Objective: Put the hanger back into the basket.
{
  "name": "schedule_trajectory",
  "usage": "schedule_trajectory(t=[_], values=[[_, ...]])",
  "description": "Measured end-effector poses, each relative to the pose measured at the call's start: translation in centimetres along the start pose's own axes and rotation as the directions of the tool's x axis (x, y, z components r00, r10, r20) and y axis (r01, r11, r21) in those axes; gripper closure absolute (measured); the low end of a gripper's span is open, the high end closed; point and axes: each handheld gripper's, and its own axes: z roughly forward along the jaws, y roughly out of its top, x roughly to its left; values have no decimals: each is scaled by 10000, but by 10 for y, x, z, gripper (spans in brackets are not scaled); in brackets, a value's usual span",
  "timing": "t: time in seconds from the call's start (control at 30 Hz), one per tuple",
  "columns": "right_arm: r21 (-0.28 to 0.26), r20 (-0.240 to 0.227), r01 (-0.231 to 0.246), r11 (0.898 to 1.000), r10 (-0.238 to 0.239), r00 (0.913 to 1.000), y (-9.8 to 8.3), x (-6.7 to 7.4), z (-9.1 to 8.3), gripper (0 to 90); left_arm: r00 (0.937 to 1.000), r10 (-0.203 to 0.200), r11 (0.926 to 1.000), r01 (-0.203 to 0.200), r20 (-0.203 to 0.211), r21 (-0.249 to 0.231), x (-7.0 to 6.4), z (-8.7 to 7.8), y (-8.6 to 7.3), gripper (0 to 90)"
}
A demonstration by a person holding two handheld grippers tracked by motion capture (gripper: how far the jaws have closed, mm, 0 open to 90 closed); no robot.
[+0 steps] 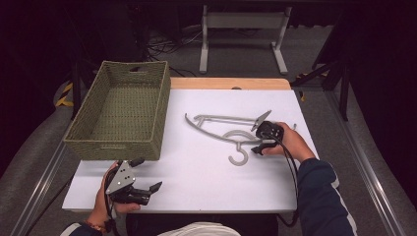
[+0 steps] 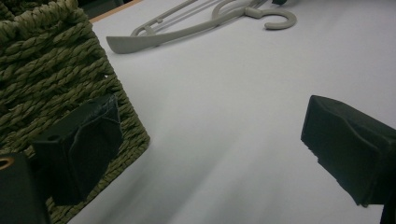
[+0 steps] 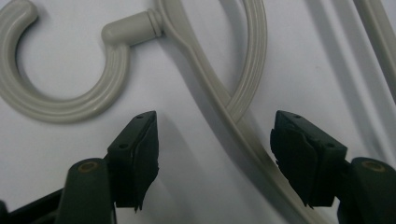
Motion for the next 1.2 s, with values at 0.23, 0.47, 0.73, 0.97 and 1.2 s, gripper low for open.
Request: schedule_trajectory(t=[0.23, 0.47, 0.73, 0.97, 1.2], values=[[599, -1284, 315, 9977, -236, 9914, 11, -6, 2, 626, 9999, 64, 9998, -66, 114, 168, -1, 3, 0, 61], [794, -1210, 668, 9946, -569, 9910, 14, 2, 0, 729, 9999, -1, 9997, -3, 159, 258, 0, 4, -1, 66], [109, -587, 634, 9979, -626, 9963, 4, 14, -1, 811, 9998, -30, 9995, 23, 210, 318, 0, 5, 0, 71], [-1128, -258, -595, 9918, 569, 9980, -3, 23, -3, 816, 9997, -14, 9995, 6, 237, 321, -1, 7, 0, 76], [-3317, -779, -1815, 9258, 1649, 9832, -6, 22, -22, 821, 9991, -24, 9997, 14, 432, 230, -1, 6, 0, 76]])
